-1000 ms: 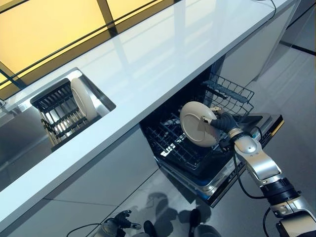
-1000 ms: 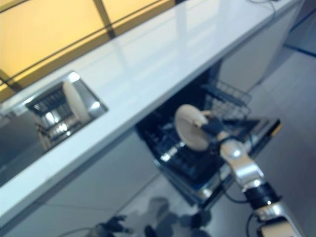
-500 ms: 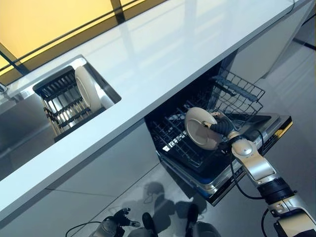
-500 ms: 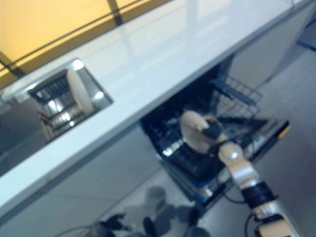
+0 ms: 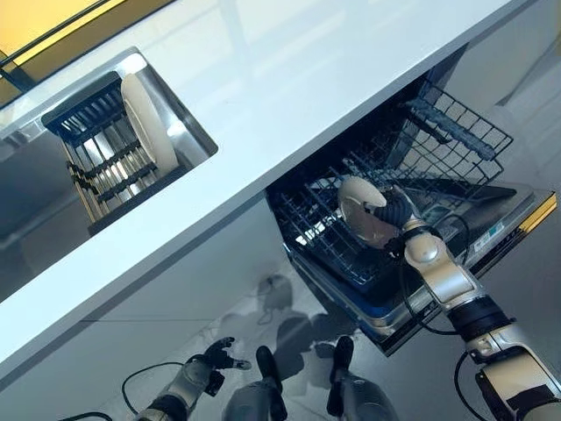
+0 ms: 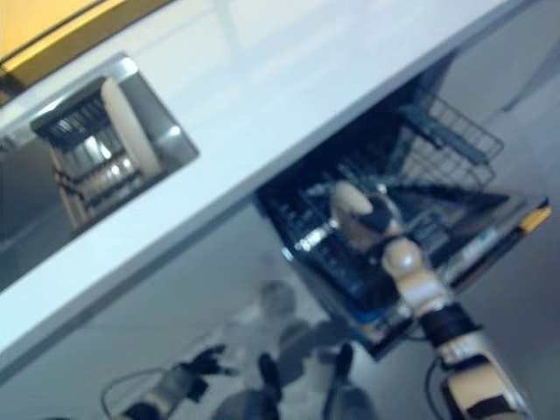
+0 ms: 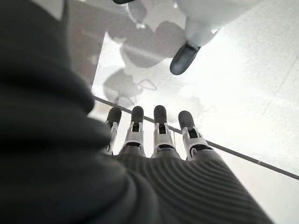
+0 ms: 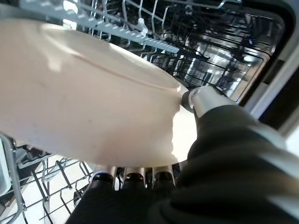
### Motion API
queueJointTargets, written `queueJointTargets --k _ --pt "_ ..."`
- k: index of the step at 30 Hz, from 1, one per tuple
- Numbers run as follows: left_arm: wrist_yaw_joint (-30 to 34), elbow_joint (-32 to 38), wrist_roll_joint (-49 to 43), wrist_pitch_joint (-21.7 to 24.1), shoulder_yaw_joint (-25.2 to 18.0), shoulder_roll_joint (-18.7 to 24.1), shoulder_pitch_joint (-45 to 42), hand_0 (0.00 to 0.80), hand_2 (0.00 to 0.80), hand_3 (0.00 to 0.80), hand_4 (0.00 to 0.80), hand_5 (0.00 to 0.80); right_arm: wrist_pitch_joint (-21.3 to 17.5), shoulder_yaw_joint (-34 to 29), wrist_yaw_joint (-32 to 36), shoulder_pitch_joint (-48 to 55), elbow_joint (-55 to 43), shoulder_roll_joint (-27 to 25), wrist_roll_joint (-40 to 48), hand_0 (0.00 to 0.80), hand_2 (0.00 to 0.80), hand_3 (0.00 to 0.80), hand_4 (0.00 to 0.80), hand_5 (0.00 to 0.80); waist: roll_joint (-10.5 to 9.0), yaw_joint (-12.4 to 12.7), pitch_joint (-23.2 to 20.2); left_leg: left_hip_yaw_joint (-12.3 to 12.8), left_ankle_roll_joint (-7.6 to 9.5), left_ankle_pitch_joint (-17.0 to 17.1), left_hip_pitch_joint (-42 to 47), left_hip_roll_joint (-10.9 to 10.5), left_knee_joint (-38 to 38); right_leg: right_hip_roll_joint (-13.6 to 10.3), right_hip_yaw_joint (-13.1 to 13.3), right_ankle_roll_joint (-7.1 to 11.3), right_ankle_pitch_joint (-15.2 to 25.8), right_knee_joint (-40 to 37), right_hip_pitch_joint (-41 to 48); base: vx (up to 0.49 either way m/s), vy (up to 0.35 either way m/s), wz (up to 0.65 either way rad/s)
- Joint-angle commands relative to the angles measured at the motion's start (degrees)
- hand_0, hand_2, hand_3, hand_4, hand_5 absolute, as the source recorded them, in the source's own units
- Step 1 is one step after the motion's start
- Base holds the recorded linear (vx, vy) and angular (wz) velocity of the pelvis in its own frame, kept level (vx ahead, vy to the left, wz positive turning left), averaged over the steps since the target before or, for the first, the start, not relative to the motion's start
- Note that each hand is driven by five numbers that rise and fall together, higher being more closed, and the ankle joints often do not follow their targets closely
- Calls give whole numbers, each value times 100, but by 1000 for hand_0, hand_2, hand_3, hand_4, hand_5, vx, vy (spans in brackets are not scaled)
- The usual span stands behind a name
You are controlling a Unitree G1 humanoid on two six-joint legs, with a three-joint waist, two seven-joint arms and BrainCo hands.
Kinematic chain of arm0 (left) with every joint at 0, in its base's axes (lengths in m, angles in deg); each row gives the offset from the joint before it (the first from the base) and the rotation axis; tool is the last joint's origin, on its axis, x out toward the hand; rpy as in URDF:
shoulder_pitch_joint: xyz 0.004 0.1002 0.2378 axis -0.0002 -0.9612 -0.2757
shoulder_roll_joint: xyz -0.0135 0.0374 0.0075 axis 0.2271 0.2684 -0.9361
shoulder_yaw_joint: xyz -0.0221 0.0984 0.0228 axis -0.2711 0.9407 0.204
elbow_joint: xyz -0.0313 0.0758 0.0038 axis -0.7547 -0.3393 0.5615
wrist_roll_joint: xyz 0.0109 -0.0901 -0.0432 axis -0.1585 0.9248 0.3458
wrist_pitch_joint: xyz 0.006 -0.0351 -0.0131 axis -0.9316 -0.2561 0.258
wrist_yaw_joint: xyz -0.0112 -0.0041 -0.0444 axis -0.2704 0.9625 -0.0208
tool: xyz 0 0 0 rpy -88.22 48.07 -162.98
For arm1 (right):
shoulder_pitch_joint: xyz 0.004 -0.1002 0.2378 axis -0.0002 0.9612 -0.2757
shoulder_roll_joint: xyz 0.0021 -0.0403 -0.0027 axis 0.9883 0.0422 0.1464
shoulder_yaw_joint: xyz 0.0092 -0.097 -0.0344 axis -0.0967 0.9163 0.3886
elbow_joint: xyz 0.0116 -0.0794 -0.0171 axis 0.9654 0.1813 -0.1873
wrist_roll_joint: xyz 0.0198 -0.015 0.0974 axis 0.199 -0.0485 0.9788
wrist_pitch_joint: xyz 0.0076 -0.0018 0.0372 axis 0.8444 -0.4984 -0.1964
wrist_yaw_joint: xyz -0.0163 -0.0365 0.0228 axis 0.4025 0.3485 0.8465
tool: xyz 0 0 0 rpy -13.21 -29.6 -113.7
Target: Take plates into dishwasher
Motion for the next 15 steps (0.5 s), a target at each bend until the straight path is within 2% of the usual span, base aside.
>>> queueJointTargets --k 1,8,15 --pt "-92 23 217 40 168 268 167 0 0 0 0 0 -381 198 -383 -932 124 189 -336 800 800 800 800 800 -318 1 108 -140 313 -223 -679 -402 124 -134 271 -19 -1171 914 -92 11 31 3" --pt "-79 50 261 47 238 262 289 0 0 0 0 0 -330 425 -545 -1158 283 184 -868 800 800 800 800 800 -239 48 205 -194 364 -224 -743 -463 99 -170 260 14 -1163 974 -206 4 32 3" --pt "-120 64 302 38 281 251 376 0 0 0 0 0 -262 619 -770 -1256 537 261 -897 800 800 800 800 800 -174 101 274 -233 411 -210 -736 -529 4 -198 252 70 -1141 1015 -313 4 25 7"
